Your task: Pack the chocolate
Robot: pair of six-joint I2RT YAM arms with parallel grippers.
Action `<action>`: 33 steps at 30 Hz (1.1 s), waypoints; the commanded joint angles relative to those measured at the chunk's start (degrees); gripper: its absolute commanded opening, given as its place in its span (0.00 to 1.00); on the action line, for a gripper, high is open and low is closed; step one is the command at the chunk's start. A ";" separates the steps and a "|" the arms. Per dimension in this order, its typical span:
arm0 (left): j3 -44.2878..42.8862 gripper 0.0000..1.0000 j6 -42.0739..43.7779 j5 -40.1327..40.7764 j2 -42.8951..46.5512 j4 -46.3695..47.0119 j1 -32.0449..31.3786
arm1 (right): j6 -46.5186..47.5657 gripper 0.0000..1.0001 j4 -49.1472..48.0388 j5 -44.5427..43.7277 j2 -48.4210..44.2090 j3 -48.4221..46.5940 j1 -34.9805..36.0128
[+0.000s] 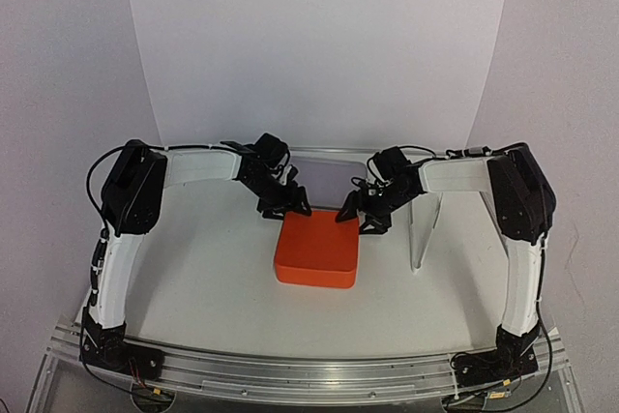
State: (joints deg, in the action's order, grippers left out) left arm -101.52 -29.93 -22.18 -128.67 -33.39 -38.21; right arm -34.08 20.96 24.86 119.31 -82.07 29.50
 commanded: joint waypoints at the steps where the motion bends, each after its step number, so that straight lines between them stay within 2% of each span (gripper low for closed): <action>1: -4.42 0.66 0.84 -0.97 -8.13 -2.62 -3.14 | -0.59 0.68 -0.67 2.66 4.18 0.21 0.93; 4: -5.16 0.65 1.14 -2.12 -11.25 -3.68 -5.76 | -3.32 0.60 -2.26 2.30 5.36 2.26 0.93; 8: -7.59 0.62 2.23 -1.86 -15.64 -8.28 -8.41 | -8.56 0.53 -6.63 3.03 8.40 5.47 0.94; 12: -9.96 0.62 3.11 -1.42 -19.26 -12.33 -8.91 | -15.62 0.33 -12.06 2.64 11.84 9.35 0.93; 14: -10.01 0.61 3.38 -2.19 -20.91 -13.56 -9.42 | -18.52 0.18 -14.35 2.02 13.54 11.58 0.91; 16: -10.87 0.61 4.04 -2.19 -22.61 -15.79 -10.45 | -21.12 0.14 -17.29 1.82 14.98 14.12 0.91; 18: -10.93 0.61 4.42 -2.95 -24.38 -17.34 -11.21 | -24.28 0.02 -23.31 1.58 14.91 17.52 0.96; 19: -10.48 0.61 4.44 -3.86 -25.13 -17.82 -11.45 | -25.15 0.00 -24.39 1.12 14.57 18.39 0.99; 22: -8.65 0.57 4.74 -5.13 -26.38 -19.78 -11.95 | -28.78 0.00 -24.53 -0.24 14.30 20.73 1.00; 25: -4.08 0.57 5.06 -5.54 -24.49 -18.77 -12.40 | -33.16 0.00 -32.18 -1.84 14.84 25.33 1.09; 29: -0.36 0.57 5.40 -5.05 -21.23 -17.39 -12.38 | -28.93 0.01 -36.59 2.35 13.58 23.03 1.37; 31: -1.10 0.57 5.40 -3.27 -20.05 -17.55 -12.29 | -26.42 0.08 -36.15 3.22 10.90 21.50 1.50; 33: -2.66 0.58 5.26 -1.32 -18.69 -17.64 -12.04 | -23.84 0.19 -32.99 3.00 7.04 19.68 1.48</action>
State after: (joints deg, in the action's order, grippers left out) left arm -111.38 -22.92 -16.31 -136.66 -31.06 -38.06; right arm -60.82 -19.69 35.62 120.21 -61.82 24.62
